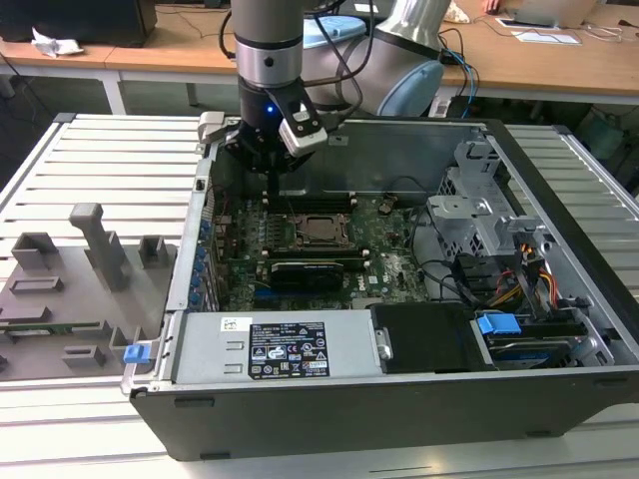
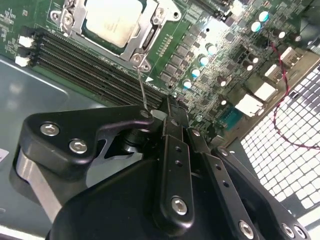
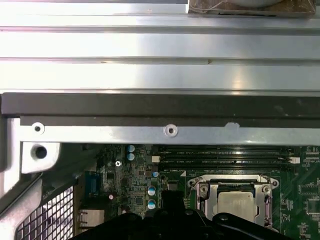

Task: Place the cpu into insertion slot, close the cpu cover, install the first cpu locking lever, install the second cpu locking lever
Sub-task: 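Install the first cpu locking lever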

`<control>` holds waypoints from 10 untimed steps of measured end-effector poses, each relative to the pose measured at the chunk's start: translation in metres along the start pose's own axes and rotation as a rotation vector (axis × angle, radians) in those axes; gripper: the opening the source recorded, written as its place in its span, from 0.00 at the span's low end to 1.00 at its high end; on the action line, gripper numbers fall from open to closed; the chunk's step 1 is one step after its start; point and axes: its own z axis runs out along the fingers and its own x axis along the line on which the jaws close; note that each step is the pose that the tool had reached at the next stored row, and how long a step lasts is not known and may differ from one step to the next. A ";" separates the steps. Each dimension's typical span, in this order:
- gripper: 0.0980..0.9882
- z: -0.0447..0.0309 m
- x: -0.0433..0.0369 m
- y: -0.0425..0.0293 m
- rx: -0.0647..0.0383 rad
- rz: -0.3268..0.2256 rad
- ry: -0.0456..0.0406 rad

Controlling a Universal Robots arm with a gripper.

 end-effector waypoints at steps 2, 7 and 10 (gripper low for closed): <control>0.01 0.0001 -0.0002 0.0013 0.000 0.000 0.0000; 0.01 0.0003 -0.0054 0.0028 0.000 0.000 0.0002; 0.01 0.0003 -0.0087 0.0029 0.000 0.000 0.0001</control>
